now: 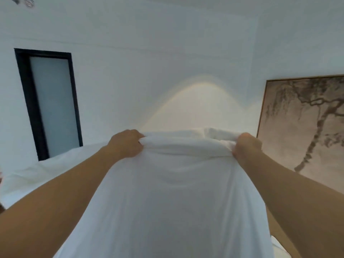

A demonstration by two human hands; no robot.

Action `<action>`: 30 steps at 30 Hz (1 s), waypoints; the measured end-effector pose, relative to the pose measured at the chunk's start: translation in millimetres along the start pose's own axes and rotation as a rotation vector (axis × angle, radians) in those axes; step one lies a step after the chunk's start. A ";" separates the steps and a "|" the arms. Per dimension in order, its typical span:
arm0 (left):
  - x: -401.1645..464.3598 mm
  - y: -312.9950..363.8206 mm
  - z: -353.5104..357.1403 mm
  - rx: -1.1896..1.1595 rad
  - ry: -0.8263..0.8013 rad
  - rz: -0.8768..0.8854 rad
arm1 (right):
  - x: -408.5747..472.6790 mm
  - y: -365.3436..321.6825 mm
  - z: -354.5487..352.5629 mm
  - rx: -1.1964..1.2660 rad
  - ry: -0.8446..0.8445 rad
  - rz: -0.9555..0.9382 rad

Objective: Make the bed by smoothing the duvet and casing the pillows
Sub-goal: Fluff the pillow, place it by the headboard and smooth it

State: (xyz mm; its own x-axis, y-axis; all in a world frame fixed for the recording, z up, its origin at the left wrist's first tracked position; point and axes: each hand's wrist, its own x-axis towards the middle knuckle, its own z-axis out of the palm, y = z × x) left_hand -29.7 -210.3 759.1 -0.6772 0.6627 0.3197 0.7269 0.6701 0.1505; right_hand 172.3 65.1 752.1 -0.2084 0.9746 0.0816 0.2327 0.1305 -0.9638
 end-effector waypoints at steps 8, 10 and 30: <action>129.9 -44.0 57.0 0.232 0.344 -0.205 | 95.0 -29.5 107.0 0.789 -0.089 0.182; 147.2 -41.7 30.7 0.320 0.463 -0.158 | 93.7 -61.6 98.2 0.962 -0.089 0.123; -108.5 108.1 183.5 0.167 -0.554 0.426 | 32.6 197.9 -54.7 -0.008 -0.049 0.289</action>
State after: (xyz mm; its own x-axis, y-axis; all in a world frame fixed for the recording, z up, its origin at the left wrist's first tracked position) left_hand 101.3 -148.4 569.0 -0.3290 0.9208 -0.2095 0.9438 0.3279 -0.0412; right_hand 263.6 132.7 577.9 -0.1777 0.9617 -0.2088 0.2963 -0.1501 -0.9432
